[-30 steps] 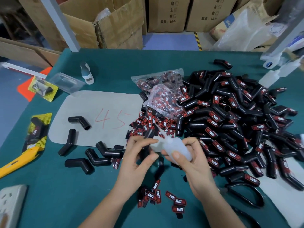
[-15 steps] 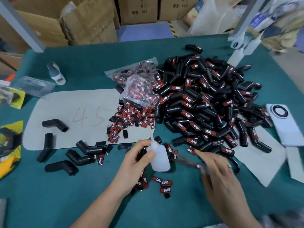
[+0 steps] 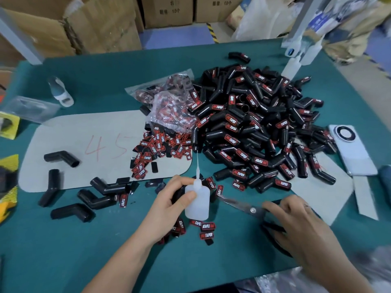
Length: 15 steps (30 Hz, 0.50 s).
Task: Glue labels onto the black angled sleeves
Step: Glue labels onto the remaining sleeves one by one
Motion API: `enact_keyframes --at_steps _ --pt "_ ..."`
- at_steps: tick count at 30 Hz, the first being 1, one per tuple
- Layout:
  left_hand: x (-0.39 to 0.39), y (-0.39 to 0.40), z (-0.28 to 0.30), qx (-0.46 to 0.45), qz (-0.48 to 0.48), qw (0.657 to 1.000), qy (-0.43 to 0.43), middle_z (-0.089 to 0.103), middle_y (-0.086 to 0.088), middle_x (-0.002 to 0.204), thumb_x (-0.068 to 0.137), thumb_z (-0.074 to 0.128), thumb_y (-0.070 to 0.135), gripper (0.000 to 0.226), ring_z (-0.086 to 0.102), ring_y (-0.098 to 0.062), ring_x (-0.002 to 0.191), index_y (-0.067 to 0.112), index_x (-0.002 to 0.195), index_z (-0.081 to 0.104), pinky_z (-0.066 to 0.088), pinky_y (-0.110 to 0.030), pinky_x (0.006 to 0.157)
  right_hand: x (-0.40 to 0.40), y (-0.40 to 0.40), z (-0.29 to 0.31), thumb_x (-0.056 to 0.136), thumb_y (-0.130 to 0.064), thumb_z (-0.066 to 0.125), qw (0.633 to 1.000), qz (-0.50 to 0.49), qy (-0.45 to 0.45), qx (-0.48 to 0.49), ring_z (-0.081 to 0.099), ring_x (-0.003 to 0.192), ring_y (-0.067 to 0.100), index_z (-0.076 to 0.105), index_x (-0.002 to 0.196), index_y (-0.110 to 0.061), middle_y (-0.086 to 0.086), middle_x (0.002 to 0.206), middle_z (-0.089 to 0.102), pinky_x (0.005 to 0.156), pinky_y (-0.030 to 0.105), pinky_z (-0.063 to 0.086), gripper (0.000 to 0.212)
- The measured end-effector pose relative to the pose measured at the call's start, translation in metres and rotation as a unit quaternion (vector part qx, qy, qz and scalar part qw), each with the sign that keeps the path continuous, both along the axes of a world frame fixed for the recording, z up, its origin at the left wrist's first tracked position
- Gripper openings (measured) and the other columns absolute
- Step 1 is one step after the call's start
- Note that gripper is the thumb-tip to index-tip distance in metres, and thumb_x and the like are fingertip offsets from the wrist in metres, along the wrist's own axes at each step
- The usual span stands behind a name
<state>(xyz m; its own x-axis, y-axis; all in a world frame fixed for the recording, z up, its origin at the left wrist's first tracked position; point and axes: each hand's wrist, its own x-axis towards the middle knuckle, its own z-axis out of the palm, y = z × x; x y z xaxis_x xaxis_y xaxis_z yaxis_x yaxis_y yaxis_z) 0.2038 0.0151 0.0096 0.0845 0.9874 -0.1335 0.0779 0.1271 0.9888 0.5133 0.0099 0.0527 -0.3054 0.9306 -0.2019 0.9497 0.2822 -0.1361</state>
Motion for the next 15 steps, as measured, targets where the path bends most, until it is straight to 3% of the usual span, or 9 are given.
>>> enact_keyframes --at_steps 2,3,5,8,10,12,15 --pt "0.000 0.000 -0.001 -0.002 0.002 1.000 0.001 0.062 0.005 0.111 0.094 0.061 0.050 0.021 0.059 -0.012 0.107 0.043 0.113 0.069 0.043 -0.019 0.093 0.003 -0.002 0.000 0.052 -0.017 0.102 0.997 -0.045 0.060 0.024 0.062 0.069 0.026 0.061 0.120 -0.035 -0.001 0.090 0.050 0.041 0.035 0.050 0.081" --pt "0.000 -0.001 -0.001 -0.003 0.004 1.000 -0.001 0.063 0.005 0.111 0.094 0.061 0.050 0.022 0.059 -0.012 0.108 0.043 0.113 0.069 0.043 -0.019 0.094 0.001 -0.003 0.001 0.053 -0.014 0.101 0.995 -0.056 0.084 0.025 0.061 0.064 0.025 0.059 0.122 -0.038 -0.003 0.091 0.052 0.042 0.035 0.049 0.084" --pt "0.001 -0.002 0.000 -0.004 0.005 1.000 -0.001 0.064 0.005 0.112 0.093 0.061 0.050 0.021 0.059 -0.011 0.110 0.046 0.112 0.069 0.043 -0.019 0.095 -0.007 -0.003 0.000 0.064 -0.006 0.095 0.986 -0.052 0.159 0.018 0.062 0.068 0.018 0.053 0.129 -0.053 -0.013 0.097 0.055 0.054 0.034 0.053 0.090" --pt "0.002 -0.002 0.000 0.005 -0.002 1.000 0.010 0.064 0.003 0.112 0.094 0.061 0.049 0.019 0.060 -0.011 0.109 0.046 0.111 0.069 0.043 -0.019 0.095 -0.022 0.001 -0.001 0.076 0.001 0.078 0.959 -0.047 0.279 -0.033 0.064 0.088 0.004 0.047 0.132 -0.067 -0.022 0.107 0.060 0.075 0.016 0.051 0.094" --pt "0.002 -0.003 0.000 0.004 -0.004 1.000 0.011 0.064 0.005 0.112 0.094 0.062 0.049 0.019 0.060 -0.012 0.110 0.047 0.111 0.070 0.042 -0.018 0.096 -0.037 0.004 0.002 0.088 -0.014 0.073 0.950 -0.035 0.305 -0.060 0.062 0.083 0.005 0.050 0.129 -0.062 -0.020 0.102 0.061 0.070 0.019 0.051 0.067" --pt "0.003 -0.004 0.001 0.007 -0.009 1.000 0.009 0.064 0.007 0.112 0.094 0.061 0.048 0.019 0.060 -0.011 0.110 0.047 0.111 0.070 0.041 -0.017 0.095 -0.051 0.008 0.006 0.097 -0.043 0.061 0.949 -0.019 0.311 -0.040 0.059 0.076 0.007 0.051 0.121 -0.050 -0.020 0.094 0.058 0.066 0.021 0.048 0.027" --pt "0.003 -0.004 0.002 0.008 -0.013 1.000 0.012 0.064 0.005 0.111 0.094 0.061 0.048 0.018 0.060 -0.013 0.110 0.046 0.110 0.070 0.043 -0.019 0.096 -0.066 0.015 0.007 0.098 -0.059 0.054 0.954 -0.003 0.298 0.001 0.057 0.074 0.011 0.052 0.111 -0.042 -0.017 0.087 0.055 0.066 0.024 0.048 0.021"
